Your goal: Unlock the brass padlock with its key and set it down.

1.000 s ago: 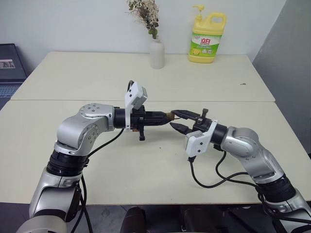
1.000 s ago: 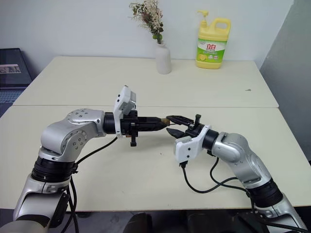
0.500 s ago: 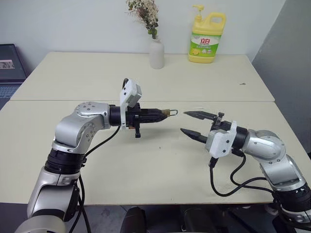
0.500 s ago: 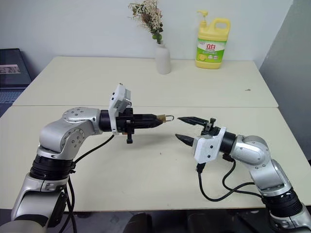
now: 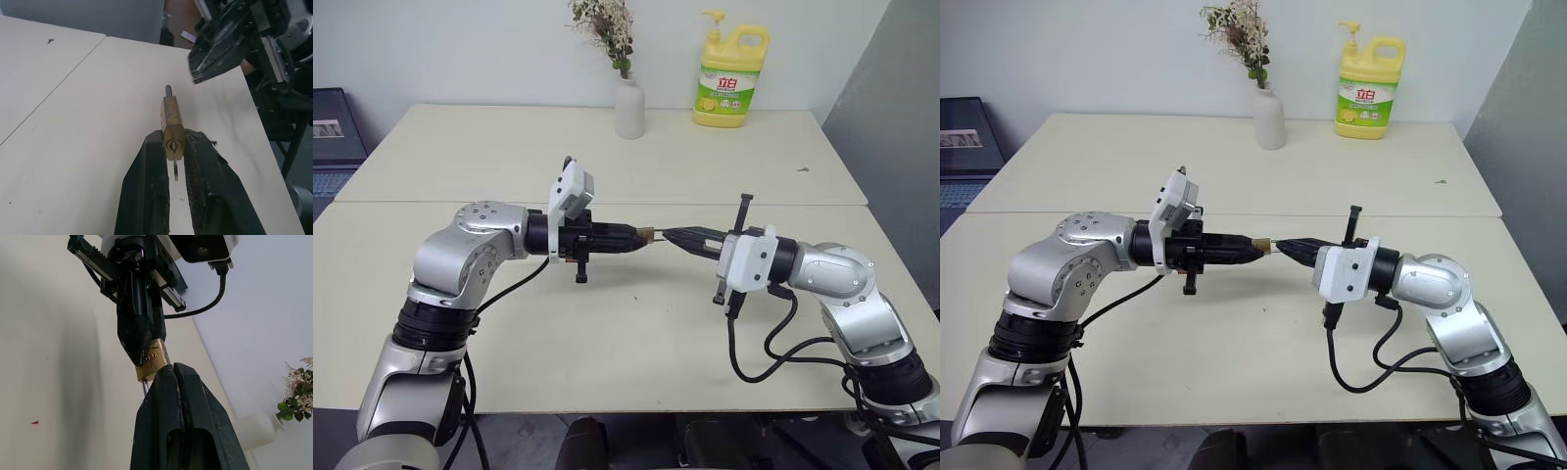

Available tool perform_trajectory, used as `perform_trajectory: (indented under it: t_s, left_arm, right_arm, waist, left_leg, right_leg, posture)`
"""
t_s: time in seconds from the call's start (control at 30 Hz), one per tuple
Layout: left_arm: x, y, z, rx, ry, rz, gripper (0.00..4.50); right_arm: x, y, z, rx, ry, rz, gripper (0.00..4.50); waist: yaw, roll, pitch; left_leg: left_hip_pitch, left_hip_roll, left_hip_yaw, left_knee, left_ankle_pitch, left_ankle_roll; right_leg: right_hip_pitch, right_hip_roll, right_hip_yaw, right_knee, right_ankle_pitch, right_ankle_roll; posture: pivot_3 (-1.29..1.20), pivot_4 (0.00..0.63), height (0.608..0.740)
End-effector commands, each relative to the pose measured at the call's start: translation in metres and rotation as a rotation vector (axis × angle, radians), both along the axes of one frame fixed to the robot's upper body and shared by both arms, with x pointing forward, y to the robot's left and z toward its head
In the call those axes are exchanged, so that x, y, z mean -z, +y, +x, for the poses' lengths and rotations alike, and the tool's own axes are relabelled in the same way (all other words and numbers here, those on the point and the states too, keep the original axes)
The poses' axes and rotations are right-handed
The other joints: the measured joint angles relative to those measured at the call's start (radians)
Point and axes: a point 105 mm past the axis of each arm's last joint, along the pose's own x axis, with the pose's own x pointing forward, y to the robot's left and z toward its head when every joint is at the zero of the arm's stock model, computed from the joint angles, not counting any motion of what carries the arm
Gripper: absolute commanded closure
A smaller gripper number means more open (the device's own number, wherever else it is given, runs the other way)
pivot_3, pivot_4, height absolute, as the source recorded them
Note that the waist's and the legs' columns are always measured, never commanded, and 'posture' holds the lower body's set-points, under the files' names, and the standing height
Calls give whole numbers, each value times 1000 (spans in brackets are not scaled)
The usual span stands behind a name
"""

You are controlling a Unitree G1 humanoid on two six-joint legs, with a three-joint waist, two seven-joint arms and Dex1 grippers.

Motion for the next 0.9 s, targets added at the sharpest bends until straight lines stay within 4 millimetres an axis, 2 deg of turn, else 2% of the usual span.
perform_trajectory:
  t_s: [0.03, 0.63, 0.9]
  left_arm:
    - [-15, -2, -7, 39, -59, -10, 4359]
    - [-15, -2, -16, 107, -46, 0, 4359]
    - [-15, 1, -18, 116, -49, 9, 4359]
  right_arm:
    - [-8, 3, 0, -16, -38, 2, 4500]
    - [-1, -1, 5, -24, -19, -57, 4500]
    - [8, -5, 5, -80, 21, -114, 4500]
  waist:
    - [0, 0, 0]
    - [-1, 0, 0]
    - [-1, 0, 0]
  left_leg:
    - [0, 0, 0, 0, 0, 0]
    - [0, 0, 0, 0, 0, 0]
    - [0, 0, 0, 0, 0, 0]
  right_leg:
    - [0, 0, 0, 0, 0, 0]
    - [0, 0, 0, 0, 0, 0]
    - [0, 0, 0, 0, 0, 0]
  posture:
    - [0, 150, 740]
    - [0, 150, 740]
    - [0, 150, 740]
